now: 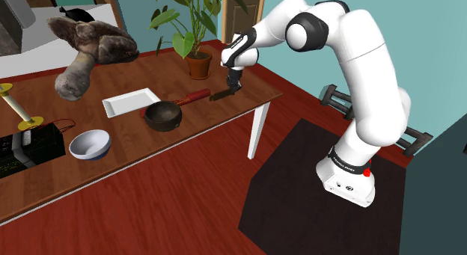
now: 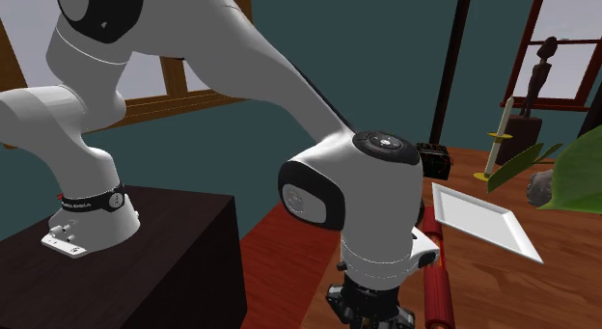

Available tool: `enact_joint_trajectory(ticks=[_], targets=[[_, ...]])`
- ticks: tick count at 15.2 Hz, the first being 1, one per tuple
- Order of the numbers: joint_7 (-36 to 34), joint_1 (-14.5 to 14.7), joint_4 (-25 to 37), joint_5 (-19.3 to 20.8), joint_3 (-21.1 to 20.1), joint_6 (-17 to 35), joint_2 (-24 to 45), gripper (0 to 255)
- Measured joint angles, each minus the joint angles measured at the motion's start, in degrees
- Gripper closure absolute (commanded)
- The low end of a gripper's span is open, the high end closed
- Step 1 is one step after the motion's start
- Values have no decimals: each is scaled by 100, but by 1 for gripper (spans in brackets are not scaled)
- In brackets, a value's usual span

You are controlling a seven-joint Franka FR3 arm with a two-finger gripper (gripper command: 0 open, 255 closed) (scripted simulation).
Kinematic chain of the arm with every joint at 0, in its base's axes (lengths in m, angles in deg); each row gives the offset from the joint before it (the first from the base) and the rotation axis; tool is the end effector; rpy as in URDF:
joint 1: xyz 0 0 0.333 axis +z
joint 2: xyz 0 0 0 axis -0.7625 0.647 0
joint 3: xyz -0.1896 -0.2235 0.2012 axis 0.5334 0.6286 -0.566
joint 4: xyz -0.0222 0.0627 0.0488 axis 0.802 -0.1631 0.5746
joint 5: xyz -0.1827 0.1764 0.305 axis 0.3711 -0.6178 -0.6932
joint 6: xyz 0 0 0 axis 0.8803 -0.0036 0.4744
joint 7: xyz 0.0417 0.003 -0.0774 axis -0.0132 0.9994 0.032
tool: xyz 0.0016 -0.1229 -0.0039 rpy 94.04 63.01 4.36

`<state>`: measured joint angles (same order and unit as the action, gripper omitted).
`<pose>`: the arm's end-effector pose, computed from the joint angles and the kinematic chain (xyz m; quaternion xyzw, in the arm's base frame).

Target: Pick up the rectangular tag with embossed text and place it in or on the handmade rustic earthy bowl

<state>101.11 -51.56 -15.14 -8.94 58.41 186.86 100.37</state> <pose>0.6974 -0.1694 0.1799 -0.7910 -0.6107 -0.0342 0.0129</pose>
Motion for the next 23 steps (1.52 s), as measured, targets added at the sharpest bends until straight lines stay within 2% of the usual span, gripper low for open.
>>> enact_joint_trajectory(ticks=[23], targets=[[-301, 208, -26, 396, 314, -1102, -1149, 255]])
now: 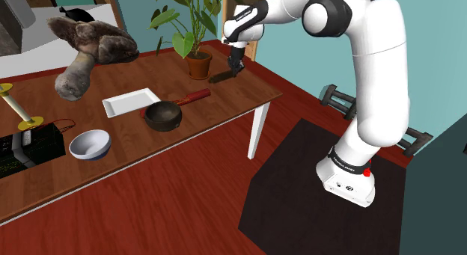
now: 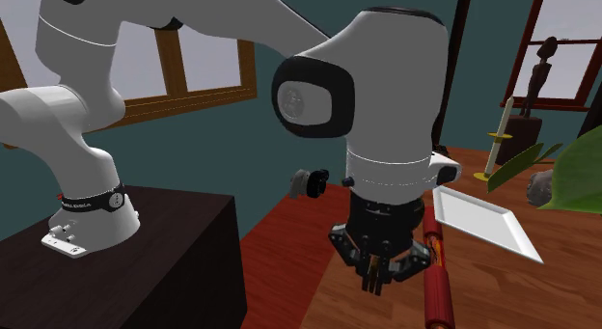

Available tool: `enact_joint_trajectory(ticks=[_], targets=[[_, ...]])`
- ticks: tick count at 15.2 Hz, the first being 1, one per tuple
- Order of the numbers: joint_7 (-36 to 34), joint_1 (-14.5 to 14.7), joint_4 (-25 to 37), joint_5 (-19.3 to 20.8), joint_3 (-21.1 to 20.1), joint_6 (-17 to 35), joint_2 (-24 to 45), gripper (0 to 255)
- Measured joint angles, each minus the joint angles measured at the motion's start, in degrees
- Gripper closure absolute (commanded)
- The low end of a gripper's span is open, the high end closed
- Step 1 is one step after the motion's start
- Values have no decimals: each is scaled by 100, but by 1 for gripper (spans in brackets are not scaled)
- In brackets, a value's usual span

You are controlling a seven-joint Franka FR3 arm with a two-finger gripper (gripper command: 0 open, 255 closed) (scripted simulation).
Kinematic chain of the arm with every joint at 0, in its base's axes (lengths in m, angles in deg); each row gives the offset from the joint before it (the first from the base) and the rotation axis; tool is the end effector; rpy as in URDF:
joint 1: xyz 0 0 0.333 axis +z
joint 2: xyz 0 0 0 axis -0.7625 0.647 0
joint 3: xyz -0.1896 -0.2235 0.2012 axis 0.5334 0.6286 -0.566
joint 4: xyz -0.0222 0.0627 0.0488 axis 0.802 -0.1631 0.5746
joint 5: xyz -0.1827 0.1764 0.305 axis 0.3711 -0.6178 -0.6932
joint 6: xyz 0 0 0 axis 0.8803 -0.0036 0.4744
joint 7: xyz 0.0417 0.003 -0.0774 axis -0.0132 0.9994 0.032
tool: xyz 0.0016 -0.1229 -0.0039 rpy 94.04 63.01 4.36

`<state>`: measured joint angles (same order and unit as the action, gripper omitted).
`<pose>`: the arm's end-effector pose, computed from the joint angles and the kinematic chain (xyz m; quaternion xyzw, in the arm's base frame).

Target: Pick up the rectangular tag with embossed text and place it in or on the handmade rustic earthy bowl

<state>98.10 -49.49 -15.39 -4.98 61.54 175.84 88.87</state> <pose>0.6912 -0.1681 0.3065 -0.7910 -0.6107 -0.0343 0.0129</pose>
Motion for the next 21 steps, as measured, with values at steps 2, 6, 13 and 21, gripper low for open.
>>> enact_joint_trajectory(ticks=[2, 6, 13, 21], targets=[[-161, 122, 29, 31, -16, -35, -21, 255], [-592, 449, 131, 75, -98, -29, 44, 255], [-1411, 1013, 650, 151, -247, -165, 350, 255], [-2317, 1573, 1685, 224, -407, -498, 977, 255]])
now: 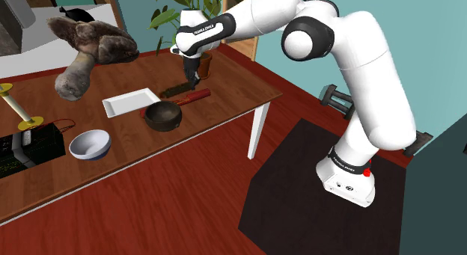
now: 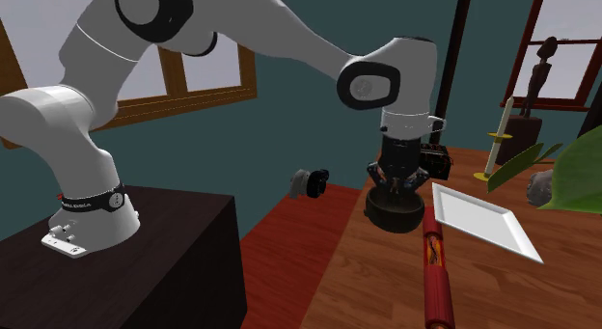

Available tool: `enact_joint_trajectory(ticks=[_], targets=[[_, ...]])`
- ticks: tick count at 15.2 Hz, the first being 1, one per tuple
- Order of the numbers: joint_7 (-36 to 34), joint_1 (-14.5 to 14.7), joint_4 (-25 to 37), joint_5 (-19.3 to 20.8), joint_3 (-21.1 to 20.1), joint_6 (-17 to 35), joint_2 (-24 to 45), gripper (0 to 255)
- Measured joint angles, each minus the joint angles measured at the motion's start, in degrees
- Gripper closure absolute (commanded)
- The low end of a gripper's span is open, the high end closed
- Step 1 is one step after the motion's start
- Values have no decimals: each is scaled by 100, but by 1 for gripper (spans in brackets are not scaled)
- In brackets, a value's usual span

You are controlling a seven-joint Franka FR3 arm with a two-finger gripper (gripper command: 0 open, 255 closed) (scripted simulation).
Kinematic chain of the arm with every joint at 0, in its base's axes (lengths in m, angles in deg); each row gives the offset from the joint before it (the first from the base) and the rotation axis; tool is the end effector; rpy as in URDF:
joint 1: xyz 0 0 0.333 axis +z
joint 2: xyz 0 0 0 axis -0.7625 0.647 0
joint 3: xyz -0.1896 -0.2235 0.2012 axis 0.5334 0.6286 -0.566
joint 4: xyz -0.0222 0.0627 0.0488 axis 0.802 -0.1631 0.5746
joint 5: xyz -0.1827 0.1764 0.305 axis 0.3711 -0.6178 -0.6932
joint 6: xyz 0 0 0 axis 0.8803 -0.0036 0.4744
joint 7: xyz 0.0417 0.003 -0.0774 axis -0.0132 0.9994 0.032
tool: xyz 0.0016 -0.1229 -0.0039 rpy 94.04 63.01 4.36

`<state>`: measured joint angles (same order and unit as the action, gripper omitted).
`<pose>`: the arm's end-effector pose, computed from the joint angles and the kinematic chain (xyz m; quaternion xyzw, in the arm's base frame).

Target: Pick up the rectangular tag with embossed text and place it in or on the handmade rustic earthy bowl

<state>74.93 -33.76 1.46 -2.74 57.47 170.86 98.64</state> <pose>0.7666 0.0929 0.3021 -0.7907 -0.6111 -0.0340 0.0132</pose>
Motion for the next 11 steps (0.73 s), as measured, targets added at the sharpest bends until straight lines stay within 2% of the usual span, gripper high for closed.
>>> enact_joint_trajectory(ticks=[3, 6, 11], targets=[[-325, 167, 601, 26, -55, -226, 345, 255], [-690, 302, 1558, 51, -120, -583, 911, 255], [-733, 344, 1535, 29, -146, -378, 1094, 255]])
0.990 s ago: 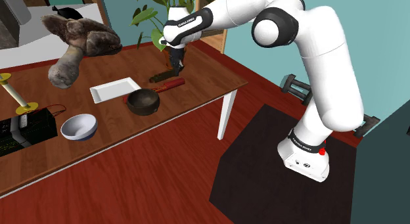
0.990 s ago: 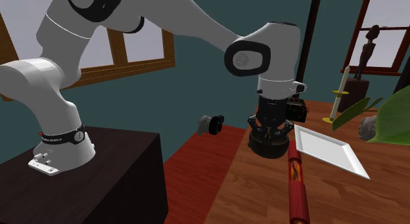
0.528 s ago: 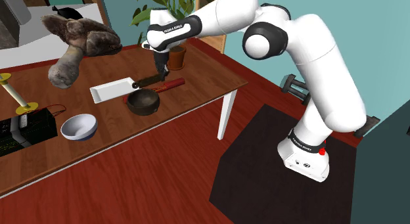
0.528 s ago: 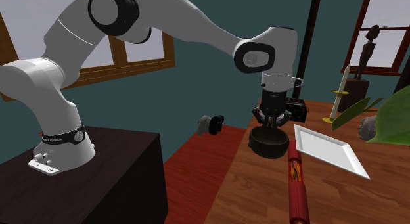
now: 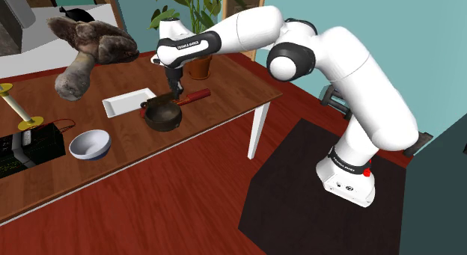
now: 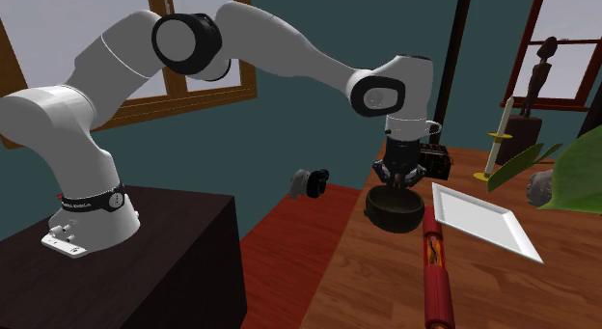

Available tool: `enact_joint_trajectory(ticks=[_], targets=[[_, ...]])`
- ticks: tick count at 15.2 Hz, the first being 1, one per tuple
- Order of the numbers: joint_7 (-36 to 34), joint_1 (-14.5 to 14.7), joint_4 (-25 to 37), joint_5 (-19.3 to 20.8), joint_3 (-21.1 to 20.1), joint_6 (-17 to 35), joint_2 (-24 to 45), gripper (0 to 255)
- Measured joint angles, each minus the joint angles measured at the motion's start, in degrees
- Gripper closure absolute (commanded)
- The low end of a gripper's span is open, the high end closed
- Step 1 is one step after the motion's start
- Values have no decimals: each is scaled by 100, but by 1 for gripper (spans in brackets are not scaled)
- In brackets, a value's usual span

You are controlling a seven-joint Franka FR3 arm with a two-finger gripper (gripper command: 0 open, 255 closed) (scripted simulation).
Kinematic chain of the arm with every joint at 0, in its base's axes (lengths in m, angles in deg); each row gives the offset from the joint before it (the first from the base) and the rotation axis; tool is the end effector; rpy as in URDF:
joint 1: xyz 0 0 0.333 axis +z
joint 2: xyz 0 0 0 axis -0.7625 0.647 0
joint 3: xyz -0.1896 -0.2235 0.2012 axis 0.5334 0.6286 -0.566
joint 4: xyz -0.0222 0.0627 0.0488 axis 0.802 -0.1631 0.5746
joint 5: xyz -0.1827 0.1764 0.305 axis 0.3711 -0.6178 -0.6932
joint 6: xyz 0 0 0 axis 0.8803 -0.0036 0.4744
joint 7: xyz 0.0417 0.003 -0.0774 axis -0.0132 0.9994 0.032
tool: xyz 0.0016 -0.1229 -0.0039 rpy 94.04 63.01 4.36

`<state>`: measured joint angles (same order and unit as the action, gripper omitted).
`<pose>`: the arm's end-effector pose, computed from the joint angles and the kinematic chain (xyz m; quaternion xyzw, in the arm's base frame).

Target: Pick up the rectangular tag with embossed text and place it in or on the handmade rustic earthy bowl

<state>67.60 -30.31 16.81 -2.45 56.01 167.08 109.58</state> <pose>0.7947 0.1809 0.2695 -0.7909 -0.6108 -0.0339 0.0132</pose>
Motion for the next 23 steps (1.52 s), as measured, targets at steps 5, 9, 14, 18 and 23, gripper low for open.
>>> enact_joint_trajectory(ticks=[5, 9, 14, 18, 23], targets=[[24, -21, 21, -30, -28, 208, 230, 255], [42, -23, -27, -44, -39, 324, 298, 255], [42, -23, -30, -45, -39, 332, 301, 0], [43, -21, -33, -45, -40, 333, 299, 0], [20, -4, -51, -15, -11, 126, 70, 0]])
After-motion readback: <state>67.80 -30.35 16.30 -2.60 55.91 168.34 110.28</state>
